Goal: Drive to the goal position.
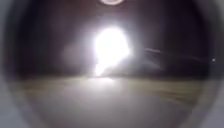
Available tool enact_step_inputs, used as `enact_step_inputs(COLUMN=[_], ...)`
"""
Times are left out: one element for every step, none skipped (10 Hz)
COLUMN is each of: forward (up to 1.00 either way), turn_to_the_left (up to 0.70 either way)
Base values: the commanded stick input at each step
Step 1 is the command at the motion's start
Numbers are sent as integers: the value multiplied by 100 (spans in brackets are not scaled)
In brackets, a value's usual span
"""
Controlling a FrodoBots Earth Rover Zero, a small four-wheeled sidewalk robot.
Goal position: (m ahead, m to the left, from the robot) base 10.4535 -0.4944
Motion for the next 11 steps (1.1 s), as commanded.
enact_step_inputs(forward=[100, 100, 100, 100, 100, 100, 100, 100, 100, 100, 100], turn_to_the_left=[15, 15, 15, 15, 15, 15, 15, 15, 12, 8, 5])
